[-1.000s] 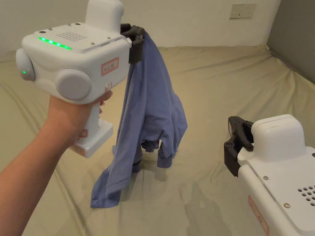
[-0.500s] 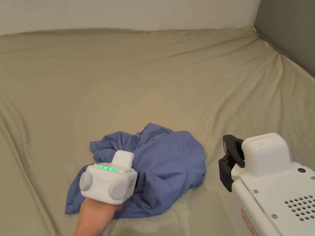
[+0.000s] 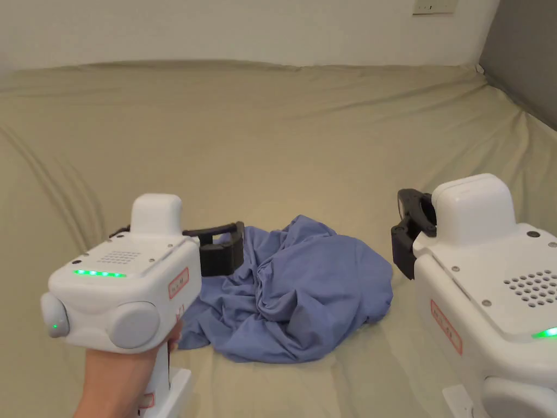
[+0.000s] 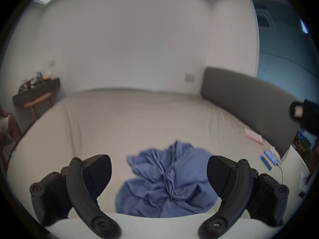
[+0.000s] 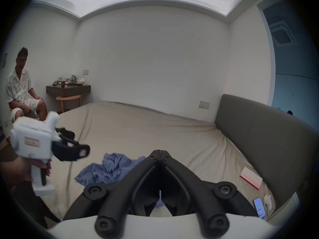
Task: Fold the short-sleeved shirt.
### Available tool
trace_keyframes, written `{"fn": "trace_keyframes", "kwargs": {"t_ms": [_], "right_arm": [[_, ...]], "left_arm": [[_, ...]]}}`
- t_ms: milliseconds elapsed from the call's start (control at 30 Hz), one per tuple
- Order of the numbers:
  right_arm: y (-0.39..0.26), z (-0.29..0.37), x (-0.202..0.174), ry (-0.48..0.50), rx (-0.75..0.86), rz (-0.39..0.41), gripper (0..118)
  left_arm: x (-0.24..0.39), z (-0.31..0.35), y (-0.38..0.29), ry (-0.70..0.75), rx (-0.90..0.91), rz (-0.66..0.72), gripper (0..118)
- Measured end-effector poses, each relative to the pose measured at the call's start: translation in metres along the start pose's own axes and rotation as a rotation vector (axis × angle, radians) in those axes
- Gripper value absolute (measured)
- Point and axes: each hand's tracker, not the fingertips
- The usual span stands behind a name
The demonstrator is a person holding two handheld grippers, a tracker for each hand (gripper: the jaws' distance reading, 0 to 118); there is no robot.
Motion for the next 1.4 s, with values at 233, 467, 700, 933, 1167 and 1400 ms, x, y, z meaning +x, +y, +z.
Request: {"fn": "trace_keyframes", "kwargs": {"t_ms": [233,467,700,933,1167,1400], "right_arm": [[0.028,0.021,-0.035,0.043,0.114,0.048,0],[0.032,0.034,-0.06,0.06,0.166,0.054,0],[0.041,0.039,-0.066,0.051,0.189,0.098,0],[0.033,0.029,-0.061,0.047,0.16,0.084,0],[-0.001,0.01,-0.049,0.052,0.061,0.057,0],[-0.046,-0.012,-0.025,0.03,-0.059,0.051,0]], "left_arm": [[0.022,0.094,0.033,0.234,0.259,-0.166,6],[0.043,0.124,0.031,0.279,0.325,-0.231,0],[0.048,0.125,0.029,0.282,0.325,-0.241,0],[0.041,0.11,0.023,0.27,0.284,-0.23,0],[-0.007,0.042,-0.045,0.136,-0.117,-0.052,0],[-0.053,-0.062,-0.132,0.177,-0.478,0.091,16]]}}
